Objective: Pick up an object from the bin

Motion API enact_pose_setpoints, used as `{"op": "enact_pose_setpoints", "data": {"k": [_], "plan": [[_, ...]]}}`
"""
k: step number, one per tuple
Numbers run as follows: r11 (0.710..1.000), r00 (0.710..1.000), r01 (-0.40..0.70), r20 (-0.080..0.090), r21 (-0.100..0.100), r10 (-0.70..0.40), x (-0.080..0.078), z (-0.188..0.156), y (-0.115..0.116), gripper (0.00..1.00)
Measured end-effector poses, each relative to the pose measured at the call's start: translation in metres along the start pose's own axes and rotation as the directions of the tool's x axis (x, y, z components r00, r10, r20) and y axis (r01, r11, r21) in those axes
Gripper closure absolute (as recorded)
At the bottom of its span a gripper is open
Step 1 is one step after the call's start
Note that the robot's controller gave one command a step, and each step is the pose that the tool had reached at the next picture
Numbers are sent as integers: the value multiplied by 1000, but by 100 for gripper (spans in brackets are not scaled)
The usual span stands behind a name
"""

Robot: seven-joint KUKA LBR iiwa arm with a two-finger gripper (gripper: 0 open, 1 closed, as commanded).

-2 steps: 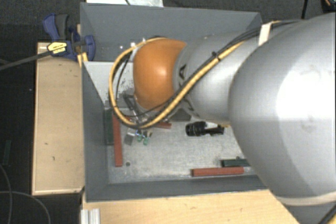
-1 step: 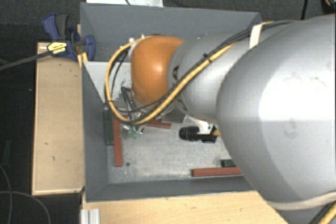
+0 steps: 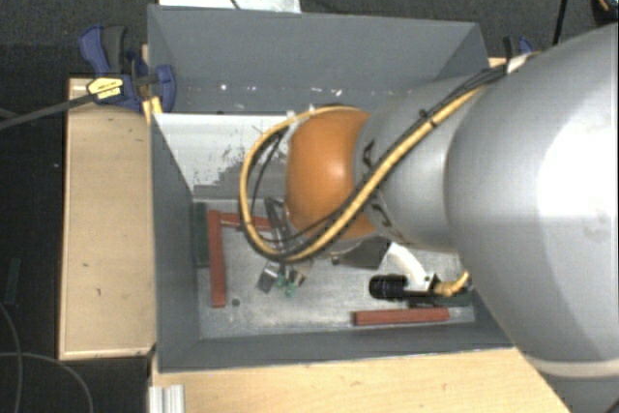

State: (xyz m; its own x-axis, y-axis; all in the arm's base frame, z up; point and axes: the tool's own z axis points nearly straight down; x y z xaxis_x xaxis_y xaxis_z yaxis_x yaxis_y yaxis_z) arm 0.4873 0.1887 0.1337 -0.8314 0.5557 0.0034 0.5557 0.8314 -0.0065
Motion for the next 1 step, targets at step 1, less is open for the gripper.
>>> {"op": "enact_pose_setpoints", "data": {"k": [1], "plan": [[1000,1000,2,4,-7,-2,0,-1,4,0]]}}
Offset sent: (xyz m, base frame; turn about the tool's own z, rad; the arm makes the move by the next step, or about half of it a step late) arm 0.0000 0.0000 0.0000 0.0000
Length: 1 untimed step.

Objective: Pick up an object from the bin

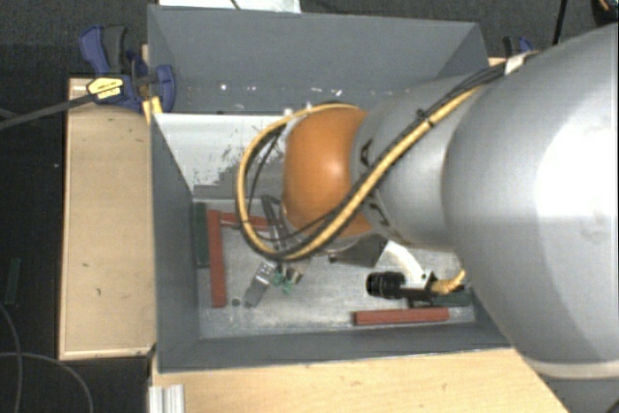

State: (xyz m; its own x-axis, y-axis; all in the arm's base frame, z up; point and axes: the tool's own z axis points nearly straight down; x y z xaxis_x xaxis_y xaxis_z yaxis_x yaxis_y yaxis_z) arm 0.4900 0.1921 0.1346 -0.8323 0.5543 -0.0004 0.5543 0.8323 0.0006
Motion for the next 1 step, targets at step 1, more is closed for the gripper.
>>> {"op": "enact_pose_setpoints", "data": {"k": [1], "plan": [[1000,1000,8,1,3,-8,-59,67,-11,0]]}}
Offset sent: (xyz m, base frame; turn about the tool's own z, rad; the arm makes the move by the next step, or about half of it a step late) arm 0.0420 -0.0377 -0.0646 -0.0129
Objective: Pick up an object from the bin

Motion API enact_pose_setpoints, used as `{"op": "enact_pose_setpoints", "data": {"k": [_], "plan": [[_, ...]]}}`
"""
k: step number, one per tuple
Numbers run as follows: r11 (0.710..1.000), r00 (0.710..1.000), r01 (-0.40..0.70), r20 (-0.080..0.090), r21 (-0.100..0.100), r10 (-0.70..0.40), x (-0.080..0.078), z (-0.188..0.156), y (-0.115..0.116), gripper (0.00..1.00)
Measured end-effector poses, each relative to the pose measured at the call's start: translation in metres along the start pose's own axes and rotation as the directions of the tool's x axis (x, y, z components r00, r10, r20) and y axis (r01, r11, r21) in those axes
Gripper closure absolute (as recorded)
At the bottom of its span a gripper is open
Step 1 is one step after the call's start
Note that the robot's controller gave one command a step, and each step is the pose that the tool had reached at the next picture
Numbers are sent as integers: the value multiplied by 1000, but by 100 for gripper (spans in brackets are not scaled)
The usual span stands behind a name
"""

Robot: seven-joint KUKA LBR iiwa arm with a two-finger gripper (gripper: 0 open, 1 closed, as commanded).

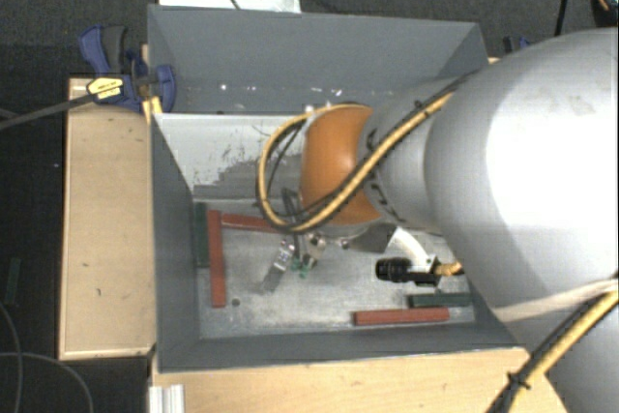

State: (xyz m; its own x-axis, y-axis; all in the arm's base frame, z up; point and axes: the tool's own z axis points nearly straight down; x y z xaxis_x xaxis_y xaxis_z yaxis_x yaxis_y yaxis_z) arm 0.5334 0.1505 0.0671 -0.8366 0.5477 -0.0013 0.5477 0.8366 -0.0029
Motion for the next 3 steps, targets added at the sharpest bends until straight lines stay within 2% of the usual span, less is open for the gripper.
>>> {"op": "enact_pose_setpoints", "data": {"k": [1,2,3], "plan": [[996,996,-94,0,-6,94,-28,-4,68,0],[996,996,-93,-1,-3,93,-28,-4,66,100],[997,997,-75,3,-10,75,-11,-133,50,100]]}}
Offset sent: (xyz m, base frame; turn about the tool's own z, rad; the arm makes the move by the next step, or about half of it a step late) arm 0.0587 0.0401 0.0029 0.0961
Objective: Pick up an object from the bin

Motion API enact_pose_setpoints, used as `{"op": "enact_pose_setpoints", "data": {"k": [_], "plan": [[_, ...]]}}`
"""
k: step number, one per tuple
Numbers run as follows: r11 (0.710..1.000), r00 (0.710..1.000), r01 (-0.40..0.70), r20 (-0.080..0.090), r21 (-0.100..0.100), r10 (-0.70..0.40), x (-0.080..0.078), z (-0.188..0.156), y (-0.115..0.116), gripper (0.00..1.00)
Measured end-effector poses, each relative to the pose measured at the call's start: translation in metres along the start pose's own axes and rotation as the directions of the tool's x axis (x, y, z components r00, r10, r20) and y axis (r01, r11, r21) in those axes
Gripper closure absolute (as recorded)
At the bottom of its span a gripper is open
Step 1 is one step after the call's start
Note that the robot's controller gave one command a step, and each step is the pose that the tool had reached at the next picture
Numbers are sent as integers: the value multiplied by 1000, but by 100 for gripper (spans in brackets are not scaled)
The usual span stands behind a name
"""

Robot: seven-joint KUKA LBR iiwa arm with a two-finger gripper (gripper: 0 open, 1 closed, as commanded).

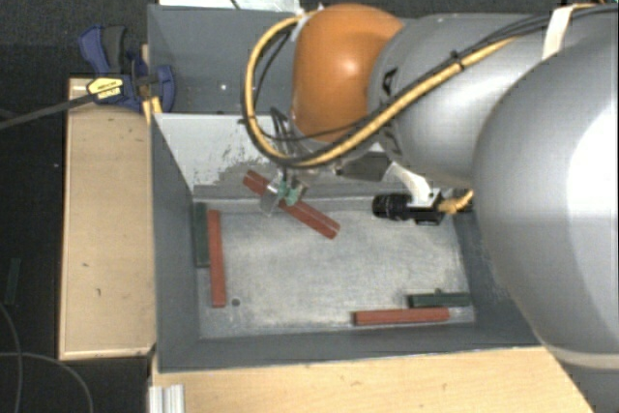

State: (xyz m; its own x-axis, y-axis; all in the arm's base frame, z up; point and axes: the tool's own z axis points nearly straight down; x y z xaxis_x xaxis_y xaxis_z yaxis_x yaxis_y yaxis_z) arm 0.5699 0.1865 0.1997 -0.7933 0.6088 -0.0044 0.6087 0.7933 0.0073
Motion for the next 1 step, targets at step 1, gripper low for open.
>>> {"op": "enact_pose_setpoints", "data": {"k": [1], "plan": [[994,994,108,3,0,-108,-19,-89,-9,100]]}}
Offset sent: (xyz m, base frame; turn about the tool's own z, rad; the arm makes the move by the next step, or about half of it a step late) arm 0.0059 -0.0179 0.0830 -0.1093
